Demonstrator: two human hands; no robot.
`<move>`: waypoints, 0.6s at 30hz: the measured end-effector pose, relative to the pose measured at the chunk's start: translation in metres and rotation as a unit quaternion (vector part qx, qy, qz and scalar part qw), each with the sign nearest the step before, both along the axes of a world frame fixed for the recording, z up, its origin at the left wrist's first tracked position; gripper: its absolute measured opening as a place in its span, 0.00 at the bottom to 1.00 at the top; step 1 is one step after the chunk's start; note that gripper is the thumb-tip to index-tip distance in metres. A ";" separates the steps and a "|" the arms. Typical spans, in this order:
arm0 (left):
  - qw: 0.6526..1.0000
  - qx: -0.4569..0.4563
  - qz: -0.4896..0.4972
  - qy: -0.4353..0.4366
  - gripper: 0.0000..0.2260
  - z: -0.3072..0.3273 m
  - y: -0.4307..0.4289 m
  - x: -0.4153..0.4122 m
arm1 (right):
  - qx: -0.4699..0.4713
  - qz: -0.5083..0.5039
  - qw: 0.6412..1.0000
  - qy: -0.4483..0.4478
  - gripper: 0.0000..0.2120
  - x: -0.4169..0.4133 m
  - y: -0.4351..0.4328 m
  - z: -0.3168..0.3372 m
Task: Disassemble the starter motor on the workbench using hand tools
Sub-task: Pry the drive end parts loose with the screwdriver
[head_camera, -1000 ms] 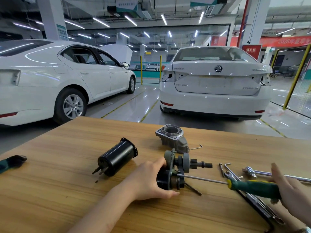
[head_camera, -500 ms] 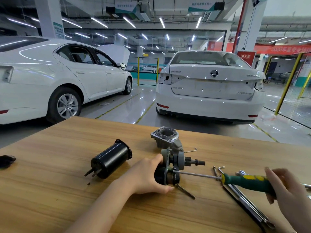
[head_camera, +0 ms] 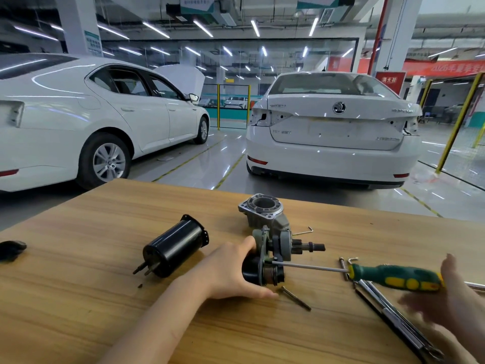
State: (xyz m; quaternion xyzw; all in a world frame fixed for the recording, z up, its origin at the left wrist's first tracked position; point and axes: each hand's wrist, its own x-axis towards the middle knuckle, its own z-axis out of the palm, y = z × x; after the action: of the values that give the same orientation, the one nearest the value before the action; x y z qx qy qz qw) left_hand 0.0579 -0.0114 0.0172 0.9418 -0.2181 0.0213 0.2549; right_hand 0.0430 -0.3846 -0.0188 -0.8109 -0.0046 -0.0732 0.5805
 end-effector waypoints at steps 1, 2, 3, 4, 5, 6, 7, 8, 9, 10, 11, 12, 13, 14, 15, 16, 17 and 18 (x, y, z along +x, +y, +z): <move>1.000 0.010 -0.006 -0.003 0.25 0.001 -0.001 0.000 | -0.031 -0.074 0.996 0.045 0.50 0.002 -0.005 0.001; 1.000 0.019 -0.011 -0.003 0.26 0.001 -0.002 -0.001 | -0.070 -0.103 0.991 0.050 0.46 0.001 -0.008 0.001; 1.000 0.024 -0.013 -0.002 0.26 0.002 -0.003 -0.002 | -0.082 -0.091 0.991 0.052 0.43 -0.001 -0.011 0.001; 0.999 0.029 -0.014 -0.002 0.27 0.002 -0.003 -0.002 | -0.083 -0.085 0.991 0.056 0.41 -0.003 -0.012 0.001; 0.999 0.034 -0.014 -0.004 0.28 0.002 -0.003 -0.002 | -0.083 -0.078 0.992 0.051 0.39 -0.005 -0.013 -0.001; 0.999 0.037 -0.015 -0.005 0.29 0.002 -0.003 -0.003 | -0.055 -0.073 0.995 0.043 0.36 -0.003 -0.014 -0.004; 0.999 0.039 -0.016 -0.005 0.29 0.002 -0.003 -0.003 | -0.002 -0.054 0.998 0.039 0.30 -0.004 -0.015 -0.005; 0.999 0.041 -0.018 -0.003 0.29 0.002 -0.003 -0.003 | 0.054 -0.026 0.998 0.032 0.21 -0.006 -0.015 -0.004; 0.999 0.042 -0.019 -0.002 0.29 0.002 -0.003 -0.003 | 0.112 -0.003 0.994 0.002 0.12 -0.005 -0.016 -0.005; 0.999 0.044 -0.018 -0.002 0.29 0.002 -0.003 -0.003 | 0.153 0.004 0.988 -0.032 0.08 -0.001 -0.013 -0.006; 0.999 0.043 -0.014 -0.002 0.30 0.002 -0.003 -0.003 | 0.178 0.017 0.983 -0.046 0.11 0.002 -0.008 -0.007; 0.999 0.040 -0.009 -0.002 0.30 0.002 -0.003 -0.002 | 0.210 0.042 0.976 -0.025 0.16 0.003 -0.005 -0.004; 0.999 0.037 -0.004 -0.001 0.30 0.002 -0.002 -0.001 | 0.224 0.086 0.971 -0.017 0.19 -0.008 -0.001 0.001; 0.999 0.034 -0.001 -0.001 0.31 0.001 -0.002 -0.001 | 0.223 0.101 0.968 -0.058 0.22 -0.017 0.000 0.011; 0.999 0.033 0.001 -0.001 0.30 0.001 -0.001 -0.001 | 0.272 0.087 0.953 -0.097 0.24 -0.013 0.003 0.020; 1.000 0.031 0.001 0.000 0.30 0.001 -0.001 -0.001 | 0.346 0.105 0.927 -0.096 0.28 -0.015 0.011 0.024; 0.999 0.032 0.001 0.000 0.30 0.000 -0.001 -0.001 | 0.342 0.084 0.931 -0.098 0.34 -0.020 0.020 0.024; 0.999 0.034 0.001 -0.001 0.30 0.000 -0.001 -0.001 | 0.258 0.015 0.962 -0.090 0.38 -0.025 0.022 0.021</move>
State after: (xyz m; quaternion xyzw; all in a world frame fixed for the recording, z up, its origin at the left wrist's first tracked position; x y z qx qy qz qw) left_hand 0.0568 -0.0124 0.0175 0.9502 -0.2177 0.0154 0.2223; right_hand 0.0180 -0.3626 0.0021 -0.6231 -0.0500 -0.1362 0.7686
